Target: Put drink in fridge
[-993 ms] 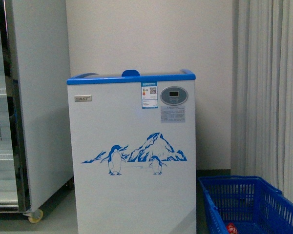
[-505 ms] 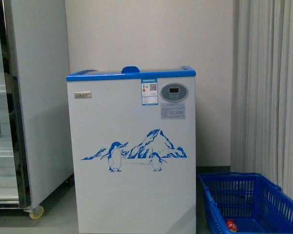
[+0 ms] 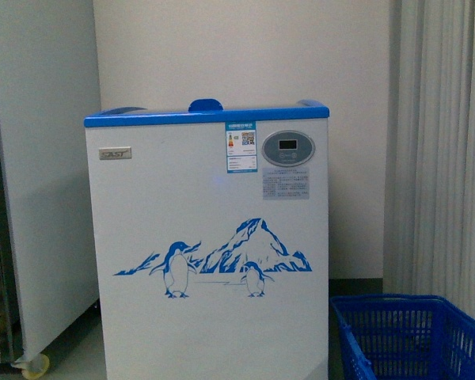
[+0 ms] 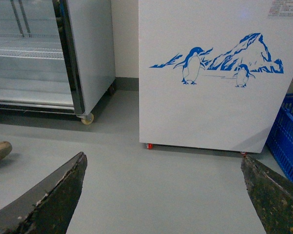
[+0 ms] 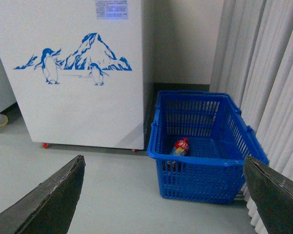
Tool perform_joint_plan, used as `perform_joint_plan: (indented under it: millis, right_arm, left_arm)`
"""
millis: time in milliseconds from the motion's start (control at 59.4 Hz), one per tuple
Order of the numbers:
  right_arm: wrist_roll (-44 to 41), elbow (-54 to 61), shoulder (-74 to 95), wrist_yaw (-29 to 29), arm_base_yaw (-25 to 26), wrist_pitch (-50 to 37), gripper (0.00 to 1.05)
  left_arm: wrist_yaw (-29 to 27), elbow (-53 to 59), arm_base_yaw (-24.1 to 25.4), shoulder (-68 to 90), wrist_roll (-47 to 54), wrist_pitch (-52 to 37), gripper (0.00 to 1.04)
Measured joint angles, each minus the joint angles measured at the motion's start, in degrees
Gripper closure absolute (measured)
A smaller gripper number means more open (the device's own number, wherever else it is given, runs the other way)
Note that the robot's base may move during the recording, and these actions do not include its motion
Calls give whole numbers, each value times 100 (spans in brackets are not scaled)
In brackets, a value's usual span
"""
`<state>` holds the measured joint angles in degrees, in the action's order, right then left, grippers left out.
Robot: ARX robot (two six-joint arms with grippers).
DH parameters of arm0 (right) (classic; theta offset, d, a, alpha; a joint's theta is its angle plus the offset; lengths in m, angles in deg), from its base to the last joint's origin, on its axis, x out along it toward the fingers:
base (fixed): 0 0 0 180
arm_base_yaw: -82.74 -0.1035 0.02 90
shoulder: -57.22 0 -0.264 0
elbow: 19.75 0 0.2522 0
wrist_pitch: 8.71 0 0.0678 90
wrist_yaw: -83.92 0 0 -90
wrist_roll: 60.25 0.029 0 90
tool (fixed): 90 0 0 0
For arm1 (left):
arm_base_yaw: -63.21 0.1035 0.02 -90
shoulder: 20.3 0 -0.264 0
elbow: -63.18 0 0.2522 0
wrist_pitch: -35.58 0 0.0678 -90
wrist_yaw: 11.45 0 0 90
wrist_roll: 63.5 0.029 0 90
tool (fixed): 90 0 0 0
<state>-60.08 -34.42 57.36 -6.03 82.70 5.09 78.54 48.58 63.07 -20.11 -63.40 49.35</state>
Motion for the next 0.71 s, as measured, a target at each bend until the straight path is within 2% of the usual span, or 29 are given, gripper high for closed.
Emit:
perform_joint_plan:
  millis: [707]
  right_arm:
    - [0, 0, 2, -2, 0, 0, 8]
  left_arm:
    - [2, 0, 0, -2, 0, 0, 8]
